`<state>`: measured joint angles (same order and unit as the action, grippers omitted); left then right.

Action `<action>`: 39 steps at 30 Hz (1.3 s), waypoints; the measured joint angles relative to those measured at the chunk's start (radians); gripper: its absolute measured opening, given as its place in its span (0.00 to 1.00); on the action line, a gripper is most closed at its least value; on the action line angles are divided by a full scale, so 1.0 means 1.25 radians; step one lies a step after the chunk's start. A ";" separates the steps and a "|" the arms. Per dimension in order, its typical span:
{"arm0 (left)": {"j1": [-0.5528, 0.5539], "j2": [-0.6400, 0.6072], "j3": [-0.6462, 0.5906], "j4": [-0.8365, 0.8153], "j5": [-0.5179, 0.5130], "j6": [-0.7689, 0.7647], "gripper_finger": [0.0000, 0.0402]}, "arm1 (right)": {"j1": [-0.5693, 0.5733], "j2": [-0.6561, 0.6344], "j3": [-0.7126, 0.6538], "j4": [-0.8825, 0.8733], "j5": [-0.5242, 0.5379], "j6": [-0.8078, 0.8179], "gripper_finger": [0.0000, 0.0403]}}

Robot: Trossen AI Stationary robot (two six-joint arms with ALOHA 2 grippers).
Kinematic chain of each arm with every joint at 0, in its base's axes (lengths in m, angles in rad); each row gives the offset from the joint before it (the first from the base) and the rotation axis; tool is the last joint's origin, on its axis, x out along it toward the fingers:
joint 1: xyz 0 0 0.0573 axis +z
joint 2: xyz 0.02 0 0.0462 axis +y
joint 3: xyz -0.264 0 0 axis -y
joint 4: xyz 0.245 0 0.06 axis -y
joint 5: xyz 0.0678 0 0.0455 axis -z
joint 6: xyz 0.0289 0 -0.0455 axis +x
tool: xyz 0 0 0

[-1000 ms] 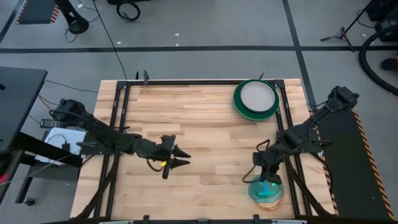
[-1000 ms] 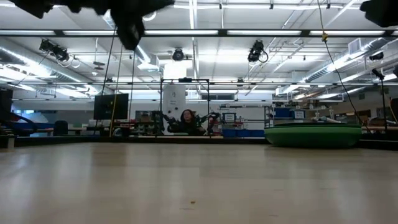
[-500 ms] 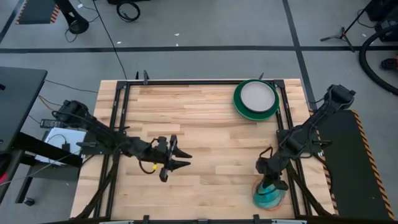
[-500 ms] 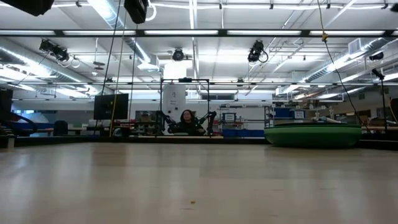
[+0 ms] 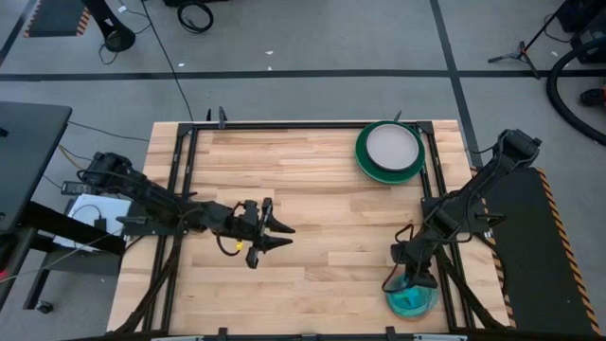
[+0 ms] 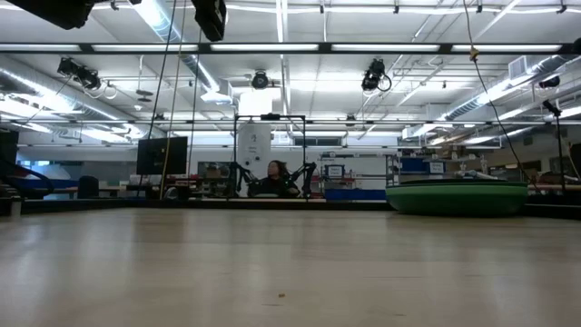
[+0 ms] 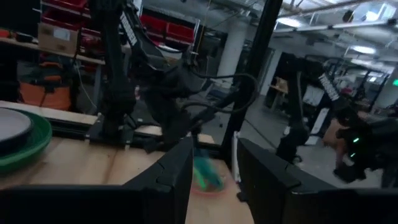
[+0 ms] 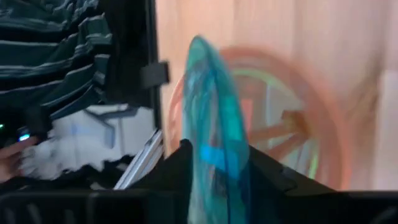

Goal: Stack plastic plates
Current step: Stack the blue plate on top of the light green plate, then stack the stacked plates on top of the white plate

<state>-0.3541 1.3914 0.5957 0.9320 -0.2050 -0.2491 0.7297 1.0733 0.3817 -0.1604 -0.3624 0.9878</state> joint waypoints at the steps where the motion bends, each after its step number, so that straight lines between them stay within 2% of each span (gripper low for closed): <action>1: 0.007 0.000 0.000 -0.005 0.001 0.016 0.33 | -0.003 0.000 0.000 0.000 -0.024 0.013 0.34; 4: 0.042 -0.026 -0.001 -0.060 0.002 0.060 0.33 | -0.018 0.000 0.014 -0.026 -0.097 0.048 0.43; 8: 0.119 -0.068 -0.001 -0.155 0.000 0.094 0.33 | -0.039 0.000 0.030 -0.057 -0.104 0.021 0.52; 11: 0.172 -0.097 -0.001 -0.165 0.006 0.138 0.33 | -0.067 0.000 0.031 -0.088 -0.120 0.009 0.56; 16: 0.224 -0.128 0.027 -0.194 0.049 0.236 0.33 | -0.125 -0.005 0.031 -0.149 -0.223 0.043 0.58; 19: 0.231 -0.131 0.076 -0.288 0.057 0.275 0.33 | -0.157 -0.018 0.031 -0.184 -0.253 0.070 0.58; 21: 0.232 -0.130 0.109 -0.371 0.058 0.278 0.33 | -0.173 -0.027 0.032 -0.198 -0.244 0.069 0.57; 28: 0.211 -0.129 0.164 -0.495 0.061 0.272 0.33 | -0.206 -0.039 0.036 -0.249 -0.095 0.068 0.57; 31: 0.185 -0.119 0.166 -0.495 0.064 0.276 0.33 | -0.205 -0.051 0.076 -0.282 0.016 0.012 0.57; 36: 0.138 -0.099 0.165 -0.503 0.063 0.240 0.33 | -0.201 -0.078 0.187 -0.490 0.228 -0.116 0.57; 39: 0.100 -0.076 0.166 -0.486 0.063 0.218 0.33 | -0.177 -0.092 0.196 -0.523 0.344 -0.145 0.57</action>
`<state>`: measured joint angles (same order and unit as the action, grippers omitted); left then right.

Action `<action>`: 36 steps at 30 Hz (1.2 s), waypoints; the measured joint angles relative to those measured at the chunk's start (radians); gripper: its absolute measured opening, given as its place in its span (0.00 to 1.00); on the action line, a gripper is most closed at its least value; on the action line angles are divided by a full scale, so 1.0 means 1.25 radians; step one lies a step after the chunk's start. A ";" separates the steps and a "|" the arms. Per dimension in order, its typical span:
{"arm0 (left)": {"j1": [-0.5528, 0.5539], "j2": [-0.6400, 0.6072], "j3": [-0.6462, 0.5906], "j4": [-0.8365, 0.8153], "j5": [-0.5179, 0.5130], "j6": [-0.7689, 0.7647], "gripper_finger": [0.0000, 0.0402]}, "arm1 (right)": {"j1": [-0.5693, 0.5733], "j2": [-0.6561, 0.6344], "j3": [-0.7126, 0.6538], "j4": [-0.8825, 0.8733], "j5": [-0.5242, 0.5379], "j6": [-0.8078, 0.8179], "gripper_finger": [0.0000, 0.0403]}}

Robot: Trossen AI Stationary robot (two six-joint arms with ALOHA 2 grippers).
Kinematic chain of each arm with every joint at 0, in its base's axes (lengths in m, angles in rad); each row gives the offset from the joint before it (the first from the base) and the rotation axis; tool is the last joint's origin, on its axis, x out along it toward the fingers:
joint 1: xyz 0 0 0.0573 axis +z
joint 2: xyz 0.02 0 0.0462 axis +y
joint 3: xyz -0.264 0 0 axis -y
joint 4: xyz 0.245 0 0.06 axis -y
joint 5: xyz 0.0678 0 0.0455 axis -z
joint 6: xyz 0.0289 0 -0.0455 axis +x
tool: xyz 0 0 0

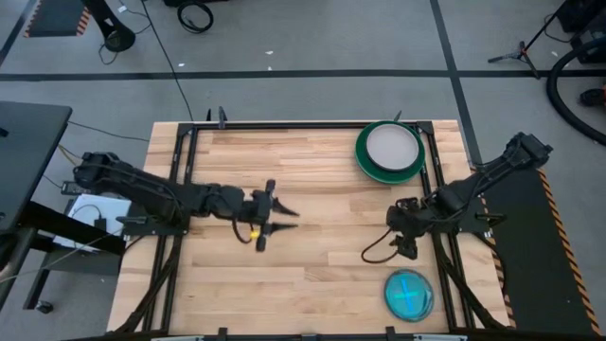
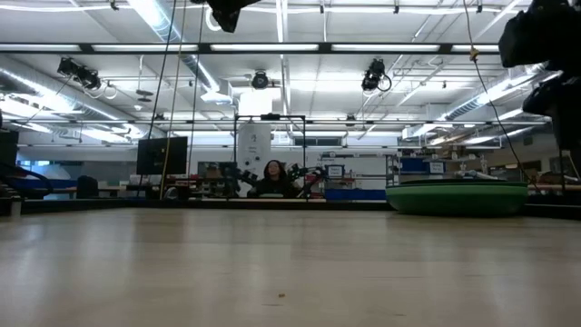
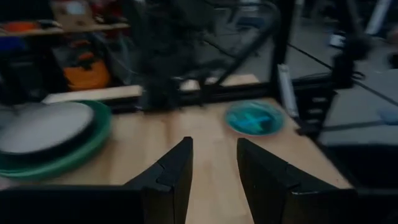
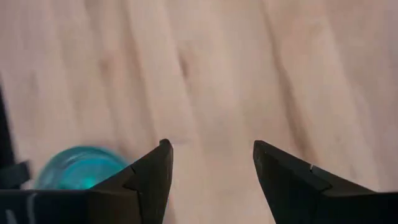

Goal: Stack plastic plates
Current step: Stack the stacked plates on top of the white plate

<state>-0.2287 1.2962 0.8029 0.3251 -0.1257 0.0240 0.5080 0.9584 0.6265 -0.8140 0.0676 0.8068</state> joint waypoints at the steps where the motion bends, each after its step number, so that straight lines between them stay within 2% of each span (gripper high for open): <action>1: -0.012 0.009 0.000 0.007 0.001 -0.008 0.33 | 0.008 -0.003 -0.009 0.009 0.029 -0.001 0.57; 3: -0.035 0.030 0.000 0.023 0.001 -0.017 0.33 | 0.023 -0.001 -0.038 0.036 0.050 -0.015 0.58; 9: -0.069 0.115 0.000 0.042 -0.030 -0.082 0.33 | 0.072 0.045 -0.138 0.224 -0.092 -0.114 0.57; 15: -0.072 0.200 -0.001 0.067 -0.040 -0.161 0.33 | 0.129 0.137 -0.113 0.355 -0.072 -0.148 0.52; 21: -0.073 0.244 -0.001 0.077 -0.040 -0.204 0.33 | 0.167 0.289 -0.053 0.357 -0.097 -0.244 0.50; 24: -0.078 0.246 -0.001 0.075 -0.040 -0.216 0.33 | 0.172 0.359 -0.021 0.352 -0.133 -0.307 0.50; 28: -0.088 0.246 -0.001 0.077 -0.040 -0.214 0.33 | 0.172 0.433 0.024 0.335 -0.141 -0.385 0.50; 32: -0.096 0.246 -0.001 0.073 -0.040 -0.215 0.33 | 0.172 0.479 0.056 0.309 -0.129 -0.457 0.50; 36: -0.102 0.246 -0.001 0.070 -0.040 -0.217 0.33 | 0.164 0.492 0.079 0.272 -0.072 -0.518 0.50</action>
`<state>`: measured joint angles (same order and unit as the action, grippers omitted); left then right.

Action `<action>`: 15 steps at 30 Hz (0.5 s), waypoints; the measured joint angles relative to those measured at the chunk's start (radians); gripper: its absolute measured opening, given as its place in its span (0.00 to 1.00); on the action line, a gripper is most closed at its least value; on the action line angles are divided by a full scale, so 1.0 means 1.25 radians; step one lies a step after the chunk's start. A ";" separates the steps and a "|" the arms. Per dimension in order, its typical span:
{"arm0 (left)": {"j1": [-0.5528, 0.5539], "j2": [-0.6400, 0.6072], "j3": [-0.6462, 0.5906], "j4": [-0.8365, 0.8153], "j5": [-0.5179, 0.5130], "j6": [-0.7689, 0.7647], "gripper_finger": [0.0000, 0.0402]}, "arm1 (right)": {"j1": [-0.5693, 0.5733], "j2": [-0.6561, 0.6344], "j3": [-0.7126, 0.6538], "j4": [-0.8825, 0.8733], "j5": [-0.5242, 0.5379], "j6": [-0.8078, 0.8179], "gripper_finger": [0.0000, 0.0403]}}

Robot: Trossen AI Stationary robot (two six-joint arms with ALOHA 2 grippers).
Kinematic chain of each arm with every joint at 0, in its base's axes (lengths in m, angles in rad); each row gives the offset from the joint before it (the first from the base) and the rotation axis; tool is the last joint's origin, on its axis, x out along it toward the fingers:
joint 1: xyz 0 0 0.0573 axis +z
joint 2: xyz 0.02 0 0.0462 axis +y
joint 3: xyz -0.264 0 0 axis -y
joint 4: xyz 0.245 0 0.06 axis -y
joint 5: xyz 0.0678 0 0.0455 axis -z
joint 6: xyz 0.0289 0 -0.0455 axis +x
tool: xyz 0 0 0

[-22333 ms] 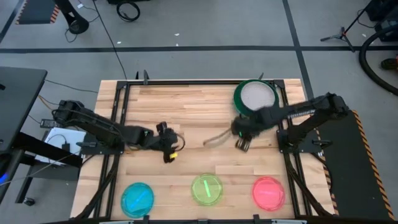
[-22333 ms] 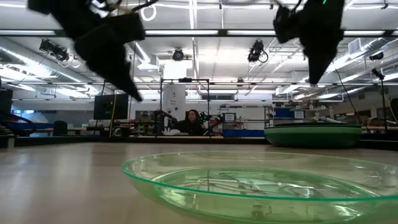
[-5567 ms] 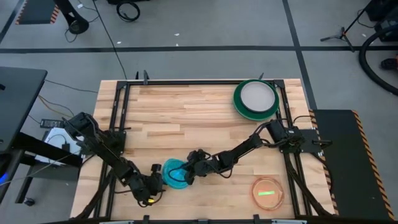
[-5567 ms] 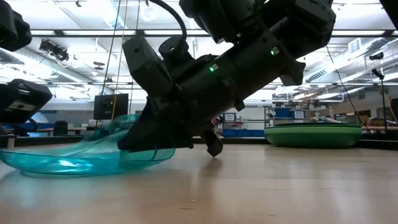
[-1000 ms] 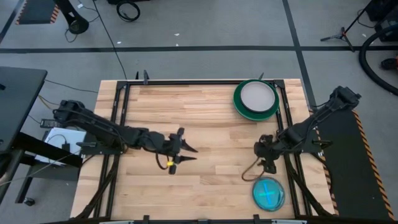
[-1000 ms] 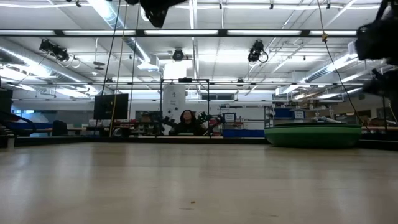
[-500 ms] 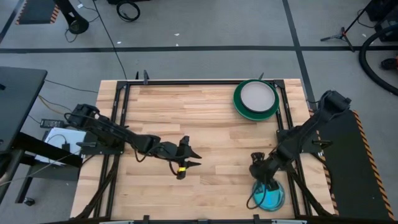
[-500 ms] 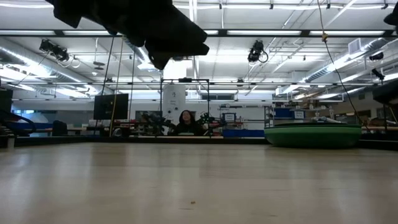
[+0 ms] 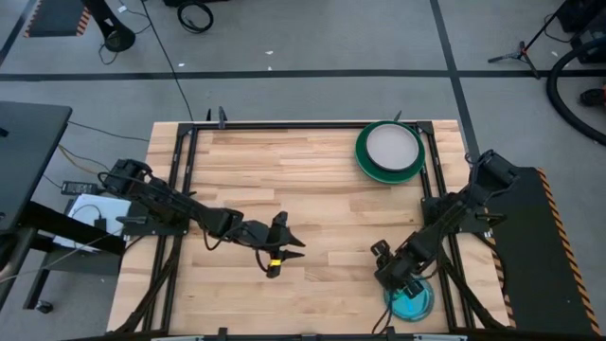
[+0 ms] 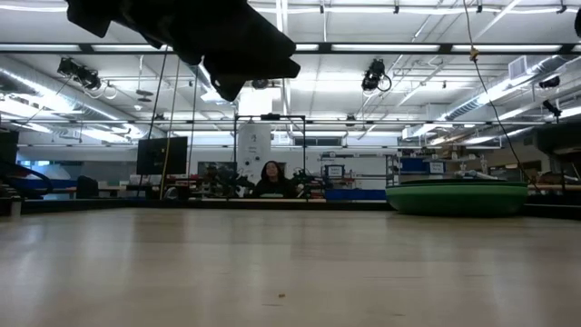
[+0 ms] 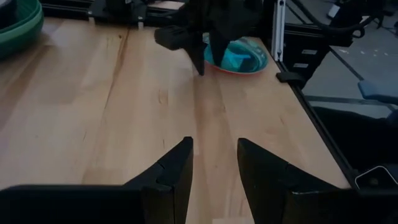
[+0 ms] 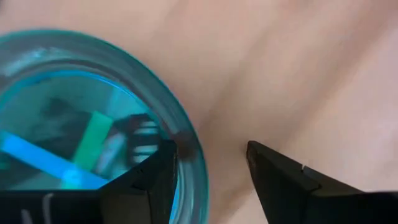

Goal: Stack plastic plates
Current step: Stack the stacked plates on top of the white plate

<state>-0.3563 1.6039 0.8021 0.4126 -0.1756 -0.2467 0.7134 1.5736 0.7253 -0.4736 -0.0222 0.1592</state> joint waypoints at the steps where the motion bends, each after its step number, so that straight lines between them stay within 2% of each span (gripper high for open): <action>1: -0.001 0.000 0.000 0.000 0.000 -0.001 0.33 | -0.005 -0.003 0.006 -0.017 0.036 -0.016 0.50; 10: -0.001 0.000 0.000 -0.012 0.000 -0.004 0.33 | -0.127 -0.042 0.044 -0.079 0.347 -0.188 0.50; 13: -0.001 0.000 0.000 -0.027 0.001 -0.013 0.33 | -0.171 -0.062 0.063 -0.120 0.440 -0.165 0.50; 15: -0.001 -0.005 0.000 -0.047 0.001 -0.030 0.33 | -0.194 -0.084 0.082 -0.165 0.446 -0.089 0.50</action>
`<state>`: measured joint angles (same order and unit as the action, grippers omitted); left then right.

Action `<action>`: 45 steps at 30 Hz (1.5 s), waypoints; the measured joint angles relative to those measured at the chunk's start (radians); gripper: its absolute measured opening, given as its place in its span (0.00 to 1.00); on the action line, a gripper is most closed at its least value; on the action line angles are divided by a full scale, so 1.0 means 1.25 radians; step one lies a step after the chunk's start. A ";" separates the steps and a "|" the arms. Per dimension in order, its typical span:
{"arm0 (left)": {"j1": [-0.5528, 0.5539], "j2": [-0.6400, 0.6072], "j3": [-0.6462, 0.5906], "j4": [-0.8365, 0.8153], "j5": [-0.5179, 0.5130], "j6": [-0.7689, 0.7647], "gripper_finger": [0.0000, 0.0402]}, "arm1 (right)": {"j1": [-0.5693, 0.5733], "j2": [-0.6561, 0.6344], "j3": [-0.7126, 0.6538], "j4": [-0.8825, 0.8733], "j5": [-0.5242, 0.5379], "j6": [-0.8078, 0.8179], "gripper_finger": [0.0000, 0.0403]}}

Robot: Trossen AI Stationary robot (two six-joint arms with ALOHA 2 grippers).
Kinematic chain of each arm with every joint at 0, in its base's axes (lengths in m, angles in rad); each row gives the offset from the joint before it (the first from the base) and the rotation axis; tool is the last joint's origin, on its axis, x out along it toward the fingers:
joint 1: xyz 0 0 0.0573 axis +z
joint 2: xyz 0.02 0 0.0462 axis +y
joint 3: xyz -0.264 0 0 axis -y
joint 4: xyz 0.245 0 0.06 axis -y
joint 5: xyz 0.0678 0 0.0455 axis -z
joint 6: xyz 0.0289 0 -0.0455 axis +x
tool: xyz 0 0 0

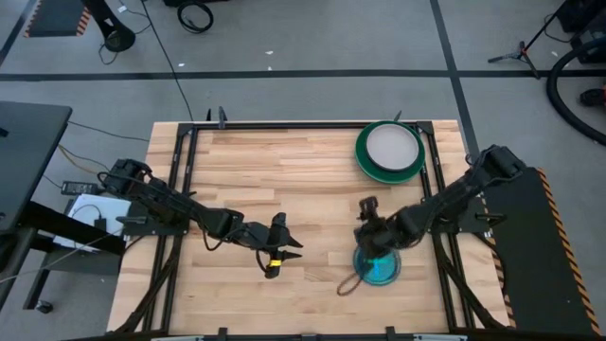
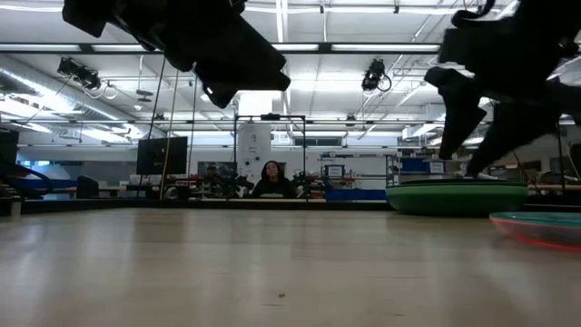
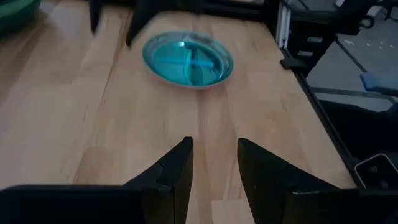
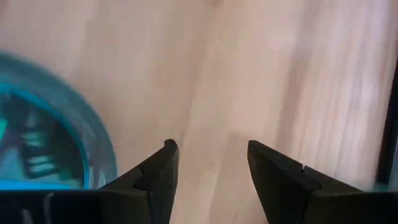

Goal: Stack plastic plates
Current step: Stack the stacked plates on top of the white plate

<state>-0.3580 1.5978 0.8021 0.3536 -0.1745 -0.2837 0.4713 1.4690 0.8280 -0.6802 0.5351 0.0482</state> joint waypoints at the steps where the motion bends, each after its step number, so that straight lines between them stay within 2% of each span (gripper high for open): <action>1: 0.000 -0.003 0.000 -0.009 0.000 -0.009 0.33 | -0.009 -0.014 0.007 -0.026 -0.006 0.054 0.50; 6: -0.002 -0.012 0.000 -0.024 -0.001 -0.016 0.33 | -0.023 -0.111 0.013 -0.182 -0.040 0.442 0.50; 10: -0.003 -0.011 0.000 -0.009 0.000 -0.004 0.33 | 0.015 -0.184 0.013 -0.291 -0.090 0.761 0.50; 16: -0.004 0.076 0.000 0.111 0.000 0.026 0.33 | 0.101 -0.200 0.013 -0.313 -0.158 1.041 0.49; 20: -0.004 0.161 0.005 0.196 0.000 0.026 0.33 | 0.129 -0.164 0.013 -0.335 -0.264 1.114 0.49; 24: -0.011 0.231 0.035 0.223 -0.015 0.026 0.33 | 0.154 -0.127 0.008 -0.359 -0.319 1.137 0.49; 29: -0.035 0.316 0.102 0.222 -0.039 0.022 0.33 | 0.176 -0.134 -0.063 -0.269 -0.409 1.125 0.49; 34: -0.051 0.351 0.137 0.216 -0.039 -0.006 0.41 | 0.209 -0.222 -0.175 -0.105 -0.398 1.200 0.52; 41: -0.051 0.351 0.138 0.223 -0.047 -0.037 0.62 | 0.259 -0.358 -0.280 -0.052 -0.319 1.335 0.63; 45: -0.052 0.360 0.139 0.227 -0.072 -0.033 0.67 | 0.270 -0.382 -0.332 0.007 -0.312 1.378 0.72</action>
<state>-0.4226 2.0478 0.9752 0.6374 -0.2648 -0.3254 0.8085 0.9916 0.4132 -0.6712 0.1455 1.7702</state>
